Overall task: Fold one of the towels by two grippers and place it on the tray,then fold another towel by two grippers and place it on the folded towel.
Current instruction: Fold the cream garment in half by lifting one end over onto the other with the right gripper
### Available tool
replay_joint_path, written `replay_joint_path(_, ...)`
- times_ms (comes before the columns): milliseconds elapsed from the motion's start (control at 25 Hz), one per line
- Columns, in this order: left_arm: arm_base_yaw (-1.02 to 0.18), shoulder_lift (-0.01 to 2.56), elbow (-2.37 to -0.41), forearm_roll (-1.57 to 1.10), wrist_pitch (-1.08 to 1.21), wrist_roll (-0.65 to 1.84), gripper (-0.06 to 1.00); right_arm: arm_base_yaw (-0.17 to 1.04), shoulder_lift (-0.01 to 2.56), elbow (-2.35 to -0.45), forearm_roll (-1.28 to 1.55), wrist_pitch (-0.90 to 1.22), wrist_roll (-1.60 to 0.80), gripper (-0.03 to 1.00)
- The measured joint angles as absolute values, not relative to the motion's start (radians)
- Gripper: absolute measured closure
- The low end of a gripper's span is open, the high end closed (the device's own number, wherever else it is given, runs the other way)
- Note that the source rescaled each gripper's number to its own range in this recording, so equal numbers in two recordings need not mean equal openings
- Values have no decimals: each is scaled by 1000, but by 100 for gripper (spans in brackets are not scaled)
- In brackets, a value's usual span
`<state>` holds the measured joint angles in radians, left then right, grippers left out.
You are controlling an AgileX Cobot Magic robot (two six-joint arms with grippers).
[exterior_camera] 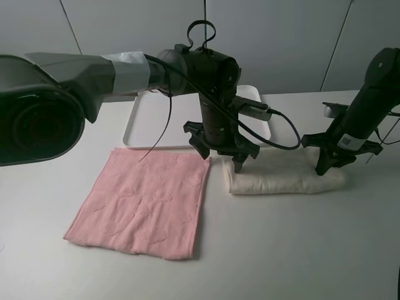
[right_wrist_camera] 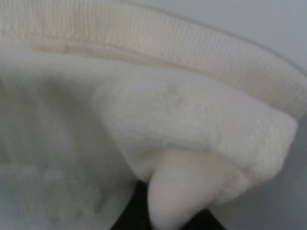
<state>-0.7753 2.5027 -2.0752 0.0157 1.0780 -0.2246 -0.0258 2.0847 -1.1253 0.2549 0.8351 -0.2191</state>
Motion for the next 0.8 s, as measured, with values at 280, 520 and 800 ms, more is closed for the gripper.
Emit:
replay_joint_path(280,-777,2514,-2075,53,1091,-232,-4,-26,2086,-1125,283,843,-230,91)
replay_joint_path(520,-777,2514,-2075,54,1093,-232,-4,-26,2076,-1125,291,847,-232,91)
replay_joint_path(800,-777,2514,-2075,54,1093,-232,-4,-24,1984,-1105,307,838,-232,91)
